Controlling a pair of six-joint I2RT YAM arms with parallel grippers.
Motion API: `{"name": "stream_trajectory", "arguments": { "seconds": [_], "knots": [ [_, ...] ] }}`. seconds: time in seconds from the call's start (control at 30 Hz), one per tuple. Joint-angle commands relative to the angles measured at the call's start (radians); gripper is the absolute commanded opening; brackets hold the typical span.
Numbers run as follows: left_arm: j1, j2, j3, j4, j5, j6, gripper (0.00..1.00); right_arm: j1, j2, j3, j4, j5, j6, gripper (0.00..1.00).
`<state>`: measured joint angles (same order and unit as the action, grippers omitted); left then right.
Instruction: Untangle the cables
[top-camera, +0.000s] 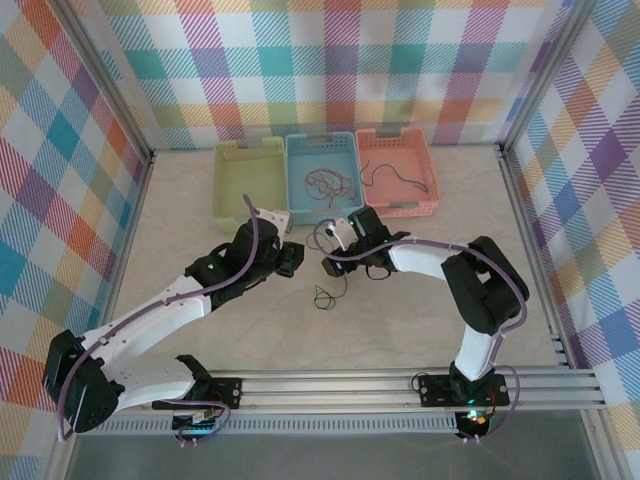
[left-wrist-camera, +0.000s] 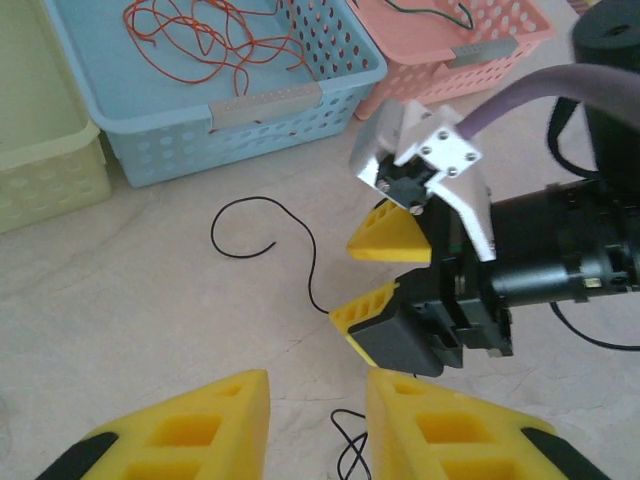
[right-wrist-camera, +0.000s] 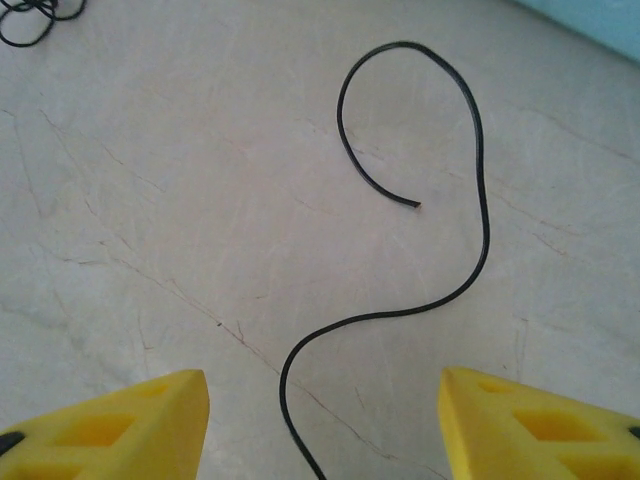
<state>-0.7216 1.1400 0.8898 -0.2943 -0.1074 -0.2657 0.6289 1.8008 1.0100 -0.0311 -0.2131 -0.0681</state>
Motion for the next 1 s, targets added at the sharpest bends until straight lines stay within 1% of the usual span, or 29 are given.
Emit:
{"name": "stream_trajectory", "arguments": {
  "seconds": [0.0, 0.03, 0.07, 0.17, 0.27, 0.3, 0.43, 0.47, 0.5, 0.57, 0.6, 0.73, 0.83, 0.97],
  "knots": [
    [0.011, -0.032, -0.009, -0.022, 0.014, -0.025, 0.34, 0.006, 0.033, 0.042, -0.102, -0.023, -0.022, 0.62],
    [0.013, -0.033, -0.009, -0.025, 0.013, -0.027, 0.34, 0.008, 0.043, 0.052, -0.116, -0.015, -0.022, 0.62],
    [0.015, -0.031, -0.006, -0.026, 0.014, -0.027, 0.34, 0.009, 0.05, 0.061, -0.132, -0.01, -0.055, 0.6],
    [0.016, -0.028, -0.007, -0.028, 0.02, -0.032, 0.35, 0.012, 0.07, 0.08, -0.165, -0.007, -0.062, 0.57],
    [0.019, -0.025, -0.005, -0.033, 0.023, -0.041, 0.36, 0.015, 0.083, 0.093, -0.187, -0.033, -0.074, 0.49],
    [0.019, -0.024, -0.006, -0.031, 0.021, -0.046, 0.39, 0.017, 0.087, 0.096, -0.195, -0.038, -0.079, 0.45],
    [0.028, -0.017, -0.028, 0.004, 0.03, -0.092, 0.59, 0.022, 0.075, 0.101, -0.201, -0.018, -0.093, 0.14],
    [0.032, -0.012, -0.029, 0.008, 0.034, -0.112, 0.6, 0.024, 0.048, 0.081, -0.176, -0.006, -0.096, 0.04],
    [0.035, -0.007, -0.03, 0.007, 0.038, -0.13, 0.6, 0.026, 0.015, 0.056, -0.133, 0.01, -0.097, 0.0],
    [0.044, -0.002, -0.042, 0.008, 0.042, -0.178, 0.6, 0.026, -0.081, -0.051, 0.006, 0.01, -0.106, 0.0],
    [0.048, -0.003, -0.052, 0.055, 0.045, -0.207, 0.6, 0.025, -0.123, -0.096, 0.074, -0.005, -0.112, 0.0],
    [0.053, -0.001, -0.098, 0.149, 0.13, -0.327, 0.61, 0.034, -0.254, -0.246, 0.305, -0.099, -0.139, 0.0],
    [0.053, 0.003, -0.125, 0.212, 0.185, -0.399, 0.62, 0.053, -0.301, -0.308, 0.4, -0.143, -0.178, 0.0],
    [0.054, 0.033, -0.125, 0.248, 0.255, -0.467, 0.63, 0.071, -0.32, -0.333, 0.438, -0.185, -0.21, 0.0]
  ]
}}
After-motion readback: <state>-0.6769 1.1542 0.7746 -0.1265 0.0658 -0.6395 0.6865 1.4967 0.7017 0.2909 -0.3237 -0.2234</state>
